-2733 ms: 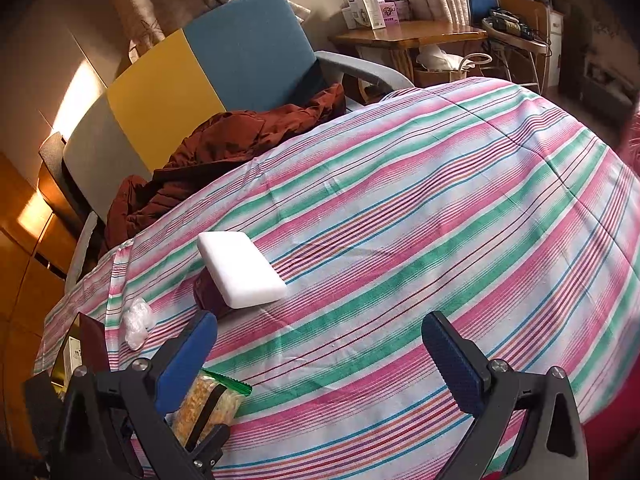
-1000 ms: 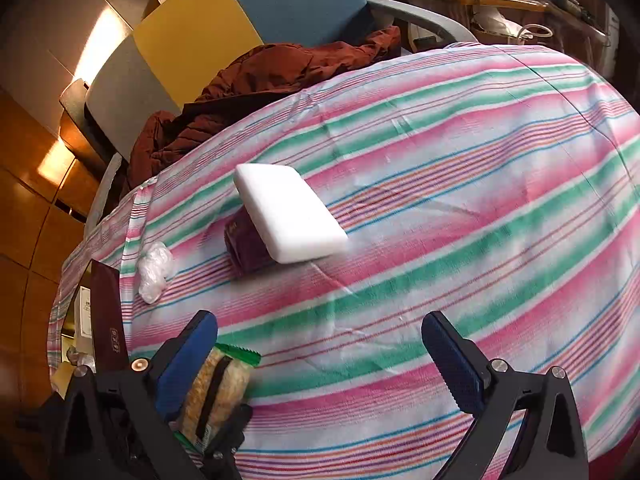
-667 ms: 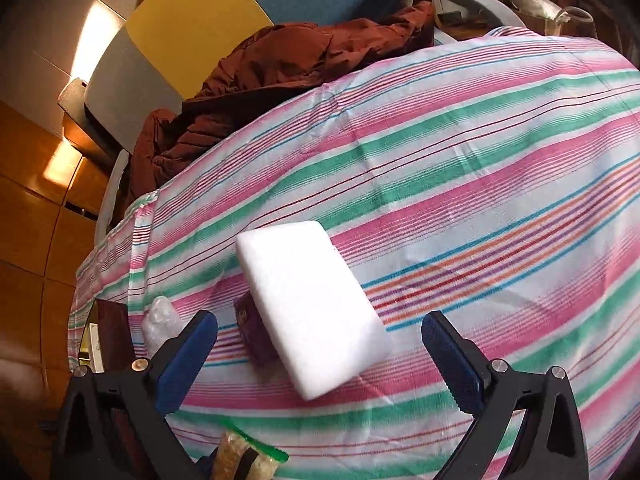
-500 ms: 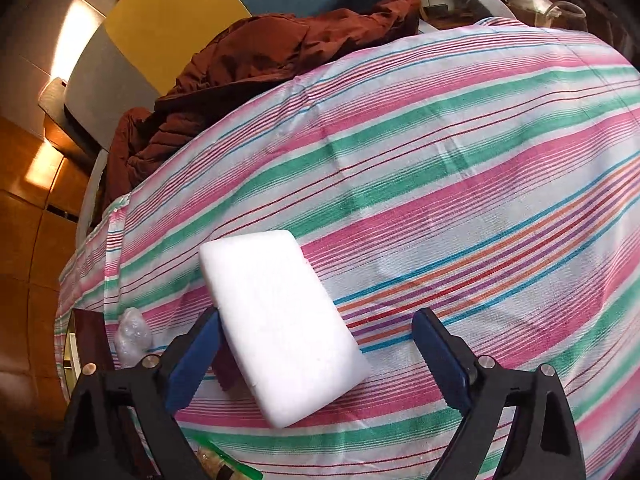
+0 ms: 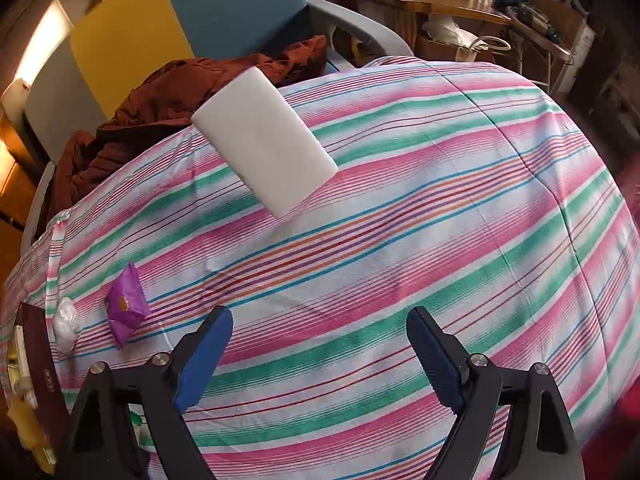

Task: Organize objects
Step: 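Grasp the white bar with the right tool while the left tool holds the cracker packet, then carry the cracker packet with the left tool while the right tool carries the white bar to the tray, then open both tools to drop the cracker packet and white bar into the tray, then move the left tool to the cotton ball while the right tool approaches the purple packet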

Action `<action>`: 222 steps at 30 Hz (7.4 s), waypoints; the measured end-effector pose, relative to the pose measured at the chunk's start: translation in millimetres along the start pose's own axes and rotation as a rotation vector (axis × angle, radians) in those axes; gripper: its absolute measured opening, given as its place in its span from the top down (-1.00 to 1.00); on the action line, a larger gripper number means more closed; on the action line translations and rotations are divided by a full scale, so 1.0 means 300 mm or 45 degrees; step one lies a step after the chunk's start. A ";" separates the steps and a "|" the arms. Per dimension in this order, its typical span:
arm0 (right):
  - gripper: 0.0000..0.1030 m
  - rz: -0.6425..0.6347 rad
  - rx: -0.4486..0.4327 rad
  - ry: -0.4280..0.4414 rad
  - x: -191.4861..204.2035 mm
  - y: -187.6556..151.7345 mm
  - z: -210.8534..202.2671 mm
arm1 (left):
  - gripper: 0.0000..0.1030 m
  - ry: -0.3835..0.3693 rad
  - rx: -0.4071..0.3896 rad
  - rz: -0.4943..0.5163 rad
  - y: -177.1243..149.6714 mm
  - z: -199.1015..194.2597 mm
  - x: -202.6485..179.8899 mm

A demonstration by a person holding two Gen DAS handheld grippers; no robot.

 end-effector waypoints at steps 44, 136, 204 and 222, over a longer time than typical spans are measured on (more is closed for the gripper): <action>-0.26 -0.293 0.142 0.032 0.202 -0.304 -0.027 | 0.14 0.054 0.034 0.025 0.012 -0.026 0.001; -0.78 -0.357 0.255 0.875 1.229 -0.670 -0.287 | 0.08 0.611 -0.180 -0.783 -0.252 -0.776 0.981; -0.98 -0.289 -0.266 0.315 0.572 -0.311 -0.365 | 0.06 0.525 -0.227 -0.159 0.042 -0.729 0.496; -0.98 -0.217 -0.202 0.233 0.439 -0.124 -0.163 | 0.06 0.387 -0.130 -0.096 0.115 -0.535 0.381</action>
Point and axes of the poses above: each gripper's, at about its wrist camera, not at the fingertips, and z roughly the way its jaws point, x to its left, y to its top, the point moved 4 cm from there along z, roughly the way its jaws point, and after that the axes turned 10 degrees about -x, right-handed, at the moved point
